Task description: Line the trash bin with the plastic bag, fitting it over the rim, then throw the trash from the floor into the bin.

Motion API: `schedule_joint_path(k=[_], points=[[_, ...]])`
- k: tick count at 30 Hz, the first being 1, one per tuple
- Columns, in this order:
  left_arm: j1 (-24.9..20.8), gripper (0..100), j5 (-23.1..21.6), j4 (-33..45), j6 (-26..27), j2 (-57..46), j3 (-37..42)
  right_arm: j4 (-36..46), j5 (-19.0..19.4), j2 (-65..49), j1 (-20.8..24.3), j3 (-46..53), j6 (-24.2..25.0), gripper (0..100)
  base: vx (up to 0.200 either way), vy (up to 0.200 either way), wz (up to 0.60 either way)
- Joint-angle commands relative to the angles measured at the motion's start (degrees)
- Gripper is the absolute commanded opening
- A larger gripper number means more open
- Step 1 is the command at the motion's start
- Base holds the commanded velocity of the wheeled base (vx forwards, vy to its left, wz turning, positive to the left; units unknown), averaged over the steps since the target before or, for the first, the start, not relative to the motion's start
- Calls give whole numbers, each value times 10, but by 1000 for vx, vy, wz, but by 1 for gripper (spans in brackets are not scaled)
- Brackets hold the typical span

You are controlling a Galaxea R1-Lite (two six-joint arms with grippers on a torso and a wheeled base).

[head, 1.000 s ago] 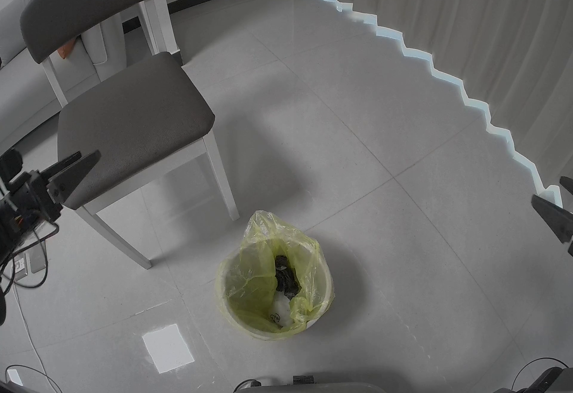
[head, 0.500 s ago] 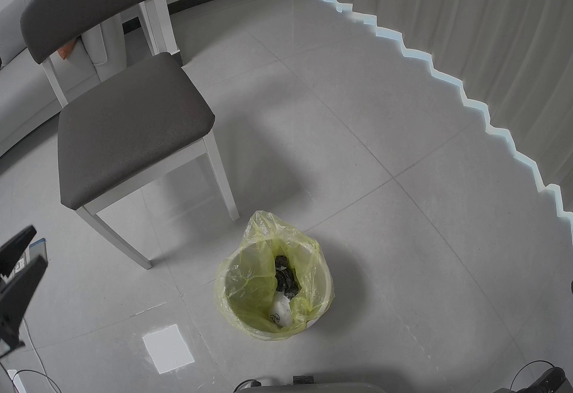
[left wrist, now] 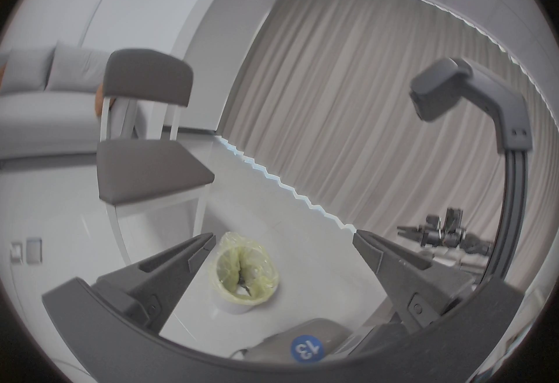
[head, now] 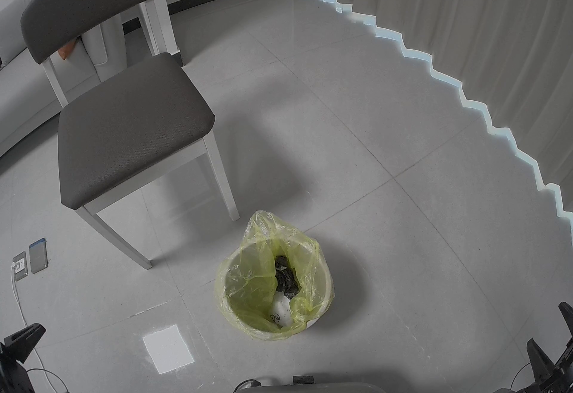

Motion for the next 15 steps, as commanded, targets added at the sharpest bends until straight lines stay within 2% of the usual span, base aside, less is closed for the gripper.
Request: schedule_joint_path(k=[1,3,7,8,12,15], points=[[-12,100,6,16,71,-15,9,-50,14,-18,-3,49,0,100,0,0,0],[-13,100,7,16,86,-14,11,-59,11,-18,-4,52,-3,100,0,0,0],[-125,100,12,16,75,14,17,-79,11,-18,-3,59,-1,100,0,0,0],[-131,100,20,17,67,5,21,-79,13,-18,-4,59,3,100,0,0,0],[-107,100,85,6,46,-33,51,-79,8,-18,-3,59,5,100,0,0,0],[-85,100,98,-11,73,-70,97,-79,5,-18,-3,59,2,100,0,0,0]])
